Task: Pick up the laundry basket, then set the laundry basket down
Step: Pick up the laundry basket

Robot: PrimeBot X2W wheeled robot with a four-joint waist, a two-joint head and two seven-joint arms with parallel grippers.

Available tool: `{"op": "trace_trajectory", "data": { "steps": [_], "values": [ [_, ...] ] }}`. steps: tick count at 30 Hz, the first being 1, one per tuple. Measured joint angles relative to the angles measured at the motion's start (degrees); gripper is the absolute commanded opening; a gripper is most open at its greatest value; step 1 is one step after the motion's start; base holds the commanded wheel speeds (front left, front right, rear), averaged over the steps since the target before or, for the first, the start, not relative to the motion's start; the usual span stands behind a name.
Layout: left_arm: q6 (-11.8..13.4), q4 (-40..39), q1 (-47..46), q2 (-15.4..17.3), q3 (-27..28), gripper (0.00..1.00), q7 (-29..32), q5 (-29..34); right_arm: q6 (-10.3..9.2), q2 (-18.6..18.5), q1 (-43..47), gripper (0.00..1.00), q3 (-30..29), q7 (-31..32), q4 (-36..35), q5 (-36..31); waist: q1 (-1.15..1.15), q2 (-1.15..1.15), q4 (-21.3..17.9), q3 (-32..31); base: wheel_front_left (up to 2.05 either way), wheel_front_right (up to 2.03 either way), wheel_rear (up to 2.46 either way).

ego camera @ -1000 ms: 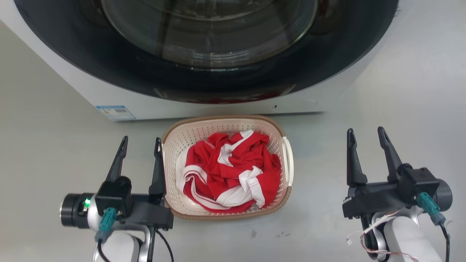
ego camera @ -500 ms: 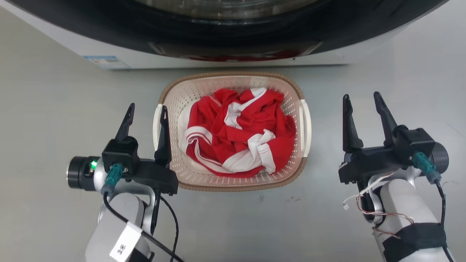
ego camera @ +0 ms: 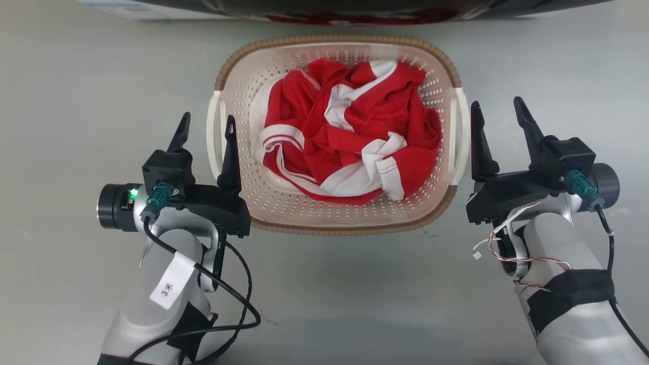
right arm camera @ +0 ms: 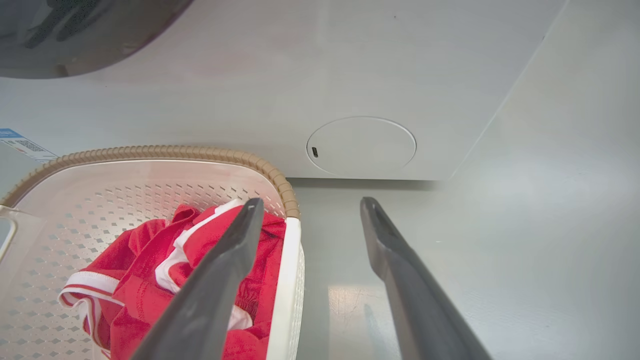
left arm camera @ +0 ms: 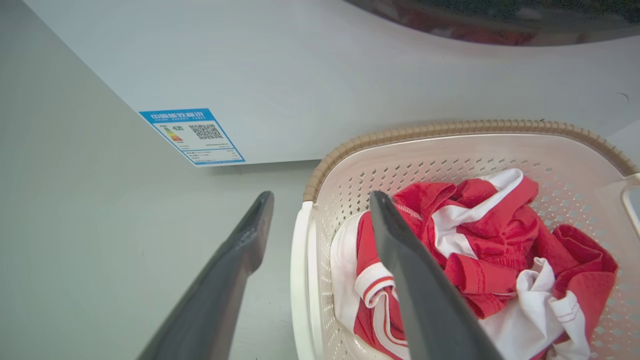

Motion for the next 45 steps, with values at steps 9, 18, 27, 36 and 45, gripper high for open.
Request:
{"op": "trace_trajectory", "data": {
  "steps": [9, 18, 27, 36, 45],
  "values": [
    [0.4, 6.4, -2.6, 0.0, -1.8, 1.00, 0.0, -2.4, 0.00, 0.2, -3.1, 1.00, 1.1, 0.0, 5.0, 0.3, -0.01, 0.00, 0.5, 4.0, 0.00, 0.00, 0.00],
    [0.4, 11.4, -5.3, -0.1, -3.9, 1.00, 0.0, -4.1, 0.00, 0.3, -6.0, 1.00, 2.8, 0.0, 9.6, 1.7, -0.01, 0.00, 0.4, 5.9, 0.00, 0.00, 0.00],
    [0.5, 15.4, -7.3, -0.2, -6.0, 1.00, 0.0, -7.2, -0.03, 0.3, -8.3, 1.00, 5.7, 0.0, 13.4, 3.8, -0.01, -0.01, 0.8, 6.5, 0.00, 0.00, 0.00],
    [0.5, 18.1, -9.1, -0.2, -8.6, 1.00, 0.0, -10.2, -1.03, 0.3, -9.6, 1.00, 9.0, 0.0, 15.4, 7.5, -0.02, -0.01, 1.3, 6.8, 0.00, 0.00, 0.00],
    [0.7, 19.6, -11.0, -0.2, -11.1, 1.00, 0.0, -13.0, -2.18, 0.3, -10.8, 1.00, 11.9, 0.0, 16.8, 10.6, -0.02, -0.01, 1.5, 7.0, 0.00, 0.00, 0.00]
  ]
}}
